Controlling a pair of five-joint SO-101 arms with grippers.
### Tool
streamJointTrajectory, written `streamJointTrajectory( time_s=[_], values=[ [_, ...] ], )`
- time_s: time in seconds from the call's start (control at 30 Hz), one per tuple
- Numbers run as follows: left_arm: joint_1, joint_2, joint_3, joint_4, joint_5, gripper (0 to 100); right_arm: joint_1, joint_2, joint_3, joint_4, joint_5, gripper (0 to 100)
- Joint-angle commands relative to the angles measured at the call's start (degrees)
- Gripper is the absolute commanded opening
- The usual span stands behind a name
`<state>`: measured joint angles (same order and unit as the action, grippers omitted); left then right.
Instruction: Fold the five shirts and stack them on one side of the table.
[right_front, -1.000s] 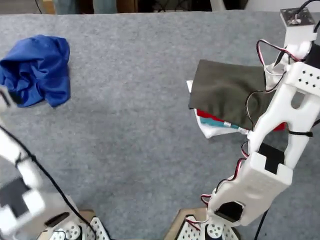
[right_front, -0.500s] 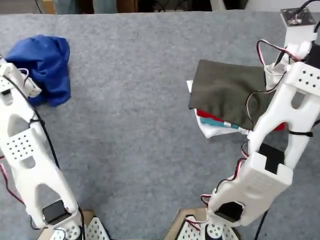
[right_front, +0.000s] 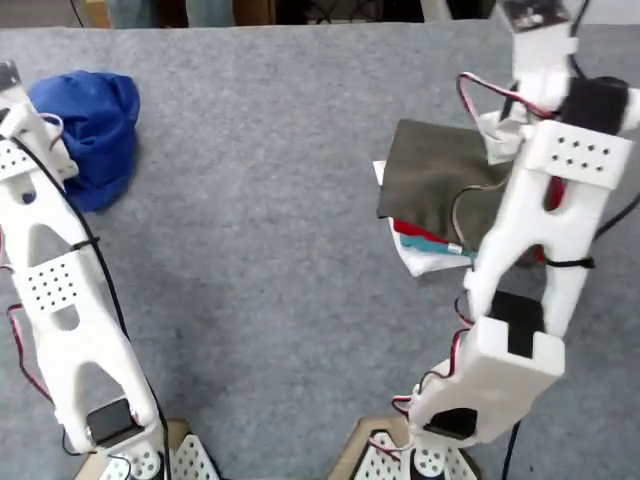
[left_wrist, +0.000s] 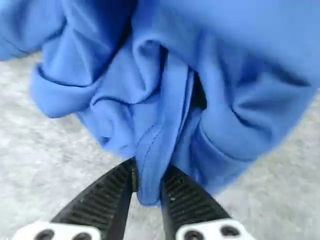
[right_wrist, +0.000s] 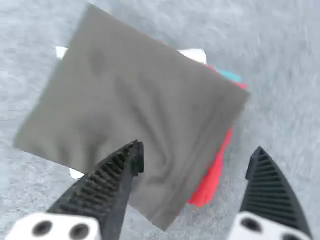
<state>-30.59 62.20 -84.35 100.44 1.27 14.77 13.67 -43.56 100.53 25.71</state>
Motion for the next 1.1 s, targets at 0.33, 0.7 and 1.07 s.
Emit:
streamJointTrajectory(
  time_s=[0.33, 0.7, 1.07],
  values=[
    [13.3, -64.4, 71.3, 0.3, -12.7, 3, -17.1, -2.8, -2.2, 0.3, -11.1, 32.8],
    [29.9, -94.2, 95.3, 0.3, -15.7, 15, -24.4, 1.2, -2.7, 0.3, -15.9, 32.8],
    [4.6, -96.0, 95.6, 0.3, -7.9, 32, -32.5, 6.8, -2.7, 0.2, -17.3, 32.6]
  ],
)
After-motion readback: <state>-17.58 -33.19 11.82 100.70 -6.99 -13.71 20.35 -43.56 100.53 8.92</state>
